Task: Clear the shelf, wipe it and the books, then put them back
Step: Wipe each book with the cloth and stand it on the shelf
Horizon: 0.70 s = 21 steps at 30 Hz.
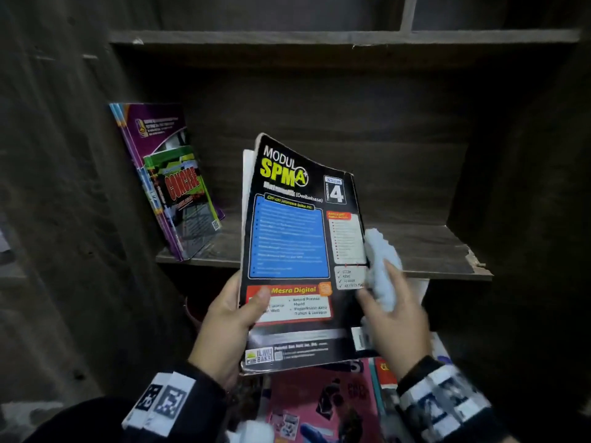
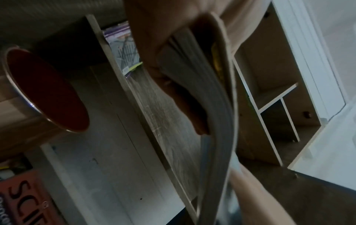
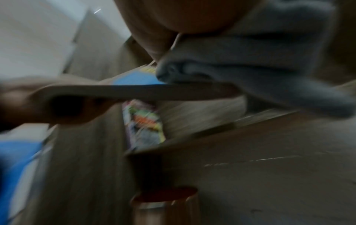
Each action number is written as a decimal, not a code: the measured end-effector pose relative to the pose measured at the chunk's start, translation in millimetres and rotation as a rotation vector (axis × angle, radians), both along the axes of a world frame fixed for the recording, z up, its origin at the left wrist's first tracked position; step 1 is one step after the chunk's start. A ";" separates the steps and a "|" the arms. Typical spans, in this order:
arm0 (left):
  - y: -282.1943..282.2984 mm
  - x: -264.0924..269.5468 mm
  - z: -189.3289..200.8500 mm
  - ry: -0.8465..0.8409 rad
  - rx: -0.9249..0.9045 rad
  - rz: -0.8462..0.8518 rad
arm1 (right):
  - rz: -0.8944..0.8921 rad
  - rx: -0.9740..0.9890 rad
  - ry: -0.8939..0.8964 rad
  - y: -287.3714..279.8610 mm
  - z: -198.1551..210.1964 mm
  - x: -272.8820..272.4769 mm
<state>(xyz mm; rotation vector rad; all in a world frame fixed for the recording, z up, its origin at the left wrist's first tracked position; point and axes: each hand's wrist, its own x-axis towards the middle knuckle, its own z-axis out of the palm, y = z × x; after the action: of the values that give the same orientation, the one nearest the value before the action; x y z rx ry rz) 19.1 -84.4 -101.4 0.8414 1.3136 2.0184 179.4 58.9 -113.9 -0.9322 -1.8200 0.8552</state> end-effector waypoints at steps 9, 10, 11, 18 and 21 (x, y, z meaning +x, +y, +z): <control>-2.0 25.8 -12.7 0.204 0.018 -0.079 | 0.237 0.531 -0.196 -13.4 -18.3 -16.8; -4.0 27.3 -14.3 0.219 0.009 -0.115 | 0.123 0.434 -0.161 2.0 -13.4 -12.2; -5.6 28.3 -16.6 0.230 0.001 -0.151 | 0.018 0.305 -0.134 14.2 -6.6 -7.6; -4.6 41.5 -26.3 0.380 -0.105 -0.237 | 0.113 0.291 -0.089 -44.9 -2.5 -15.4; -7.2 42.2 -24.3 0.413 -0.113 -0.260 | 0.199 0.644 -0.079 -35.4 -14.4 -13.5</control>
<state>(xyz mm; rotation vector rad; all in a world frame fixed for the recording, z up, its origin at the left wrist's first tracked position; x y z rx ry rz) 61.3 -91.6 -125.7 1.3495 1.4318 1.6067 165.8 23.5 -128.3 -0.3805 -2.0905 0.2992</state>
